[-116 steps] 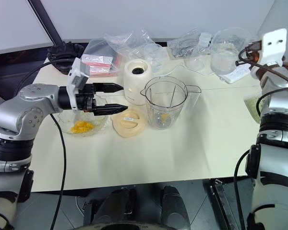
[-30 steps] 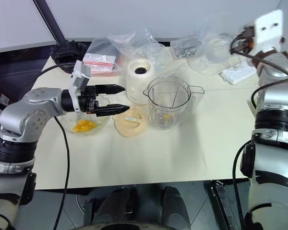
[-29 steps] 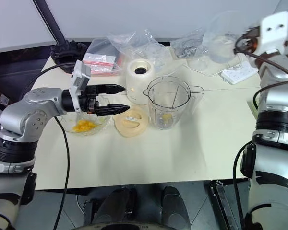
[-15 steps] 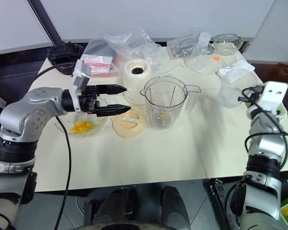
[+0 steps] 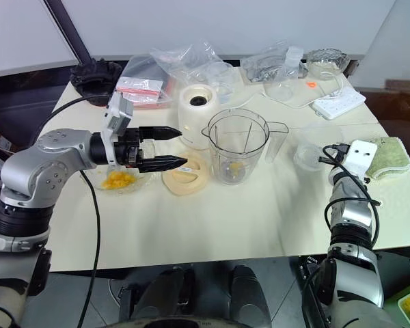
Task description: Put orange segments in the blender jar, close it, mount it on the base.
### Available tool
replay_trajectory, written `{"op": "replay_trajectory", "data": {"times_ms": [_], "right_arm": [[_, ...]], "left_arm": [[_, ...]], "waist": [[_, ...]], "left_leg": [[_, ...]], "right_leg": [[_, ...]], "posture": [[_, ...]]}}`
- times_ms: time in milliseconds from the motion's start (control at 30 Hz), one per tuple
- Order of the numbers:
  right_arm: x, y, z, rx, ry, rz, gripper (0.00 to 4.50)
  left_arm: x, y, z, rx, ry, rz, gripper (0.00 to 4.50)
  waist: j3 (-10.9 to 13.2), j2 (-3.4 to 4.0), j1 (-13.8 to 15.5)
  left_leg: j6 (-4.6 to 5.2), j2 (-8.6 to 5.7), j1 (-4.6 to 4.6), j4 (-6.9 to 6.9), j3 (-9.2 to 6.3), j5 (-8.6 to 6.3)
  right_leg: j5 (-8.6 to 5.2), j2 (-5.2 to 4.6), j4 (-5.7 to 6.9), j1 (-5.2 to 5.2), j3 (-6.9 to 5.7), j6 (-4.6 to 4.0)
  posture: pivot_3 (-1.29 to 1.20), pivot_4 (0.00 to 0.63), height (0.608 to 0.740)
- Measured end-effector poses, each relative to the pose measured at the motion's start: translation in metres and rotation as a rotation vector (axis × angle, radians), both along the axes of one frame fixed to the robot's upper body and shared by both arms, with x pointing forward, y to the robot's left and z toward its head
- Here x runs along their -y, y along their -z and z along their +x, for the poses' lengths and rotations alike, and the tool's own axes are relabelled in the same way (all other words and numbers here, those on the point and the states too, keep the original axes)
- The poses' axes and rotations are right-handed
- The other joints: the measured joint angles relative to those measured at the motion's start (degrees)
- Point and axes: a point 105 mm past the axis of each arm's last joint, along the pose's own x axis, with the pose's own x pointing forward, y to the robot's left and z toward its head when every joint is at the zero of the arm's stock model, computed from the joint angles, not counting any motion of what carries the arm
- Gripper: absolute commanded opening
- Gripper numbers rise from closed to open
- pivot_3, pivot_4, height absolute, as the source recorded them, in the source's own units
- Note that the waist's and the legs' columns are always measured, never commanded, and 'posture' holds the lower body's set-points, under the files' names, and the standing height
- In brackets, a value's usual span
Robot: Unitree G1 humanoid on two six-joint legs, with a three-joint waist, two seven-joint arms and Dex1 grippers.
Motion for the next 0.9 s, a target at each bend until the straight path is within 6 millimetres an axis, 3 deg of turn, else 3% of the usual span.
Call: {"op": "replay_trajectory", "data": {"times_ms": [233, 367, 533, 733, 900], "right_arm": [[0.0, 0.003, 0.002, 0.007, 0.0, 0.004, 0.03], [0.0, 0.006, 0.001, 0.001, 0.002, 0.004, 1.33], [0.002, 0.018, -0.005, -0.033, 0.007, 0.001, 3.89], [0.001, 0.023, -0.015, -0.051, -0.014, -0.037, 3.89], [0.003, 0.022, -0.035, -0.053, -0.036, -0.094, 3.89]], "left_arm": [[-0.001, 0.001, 0.0, -0.002, -0.006, 0.005, 4.26], [-0.001, 0.002, 0.0, -0.003, -0.009, 0.01, 4.26], [-0.001, 0.004, 0.001, -0.006, -0.008, 0.019, 4.26], [0.001, 0.007, 0.0, -0.011, 0.001, 0.027, 4.26], [0.0, 0.009, 0.001, -0.022, -0.002, 0.028, 4.26]], "waist": [[0.0, -0.01, -0.1], [0.0, -0.01, -0.1], [0.0, -0.01, -0.1], [0.0, -0.01, -0.7], [0.0, -0.01, -0.7]], "left_leg": [[0.0, 0.0, 0.01, 0.0, -0.01, 0.0], [0.0, 0.0, 0.01, 0.0, -0.01, 0.0], [0.0, 0.0, 0.01, 0.0, -0.01, 0.0], [0.0, 0.0, 0.02, -0.01, -0.03, 0.0], [0.0, 0.0, 0.01, 0.0, -0.05, 0.0]], "right_leg": [[0.0, 0.02, 0.0, 0.01, 0.0, 0.0], [0.0, 0.02, 0.0, 0.02, 0.0, 0.0], [0.0, 0.02, 0.0, 0.02, 0.0, 0.0], [0.0, 0.02, 0.0, 0.03, 0.0, 0.0], [-0.01, 0.02, 0.0, 0.03, 0.0, 0.01]], "posture": [[0.0, 0.15, 0.74], [0.0, 0.15, 0.74], [0.0, 0.15, 0.74], [0.0, 0.15, 0.74], [0.0, 0.15, 0.74]]}}
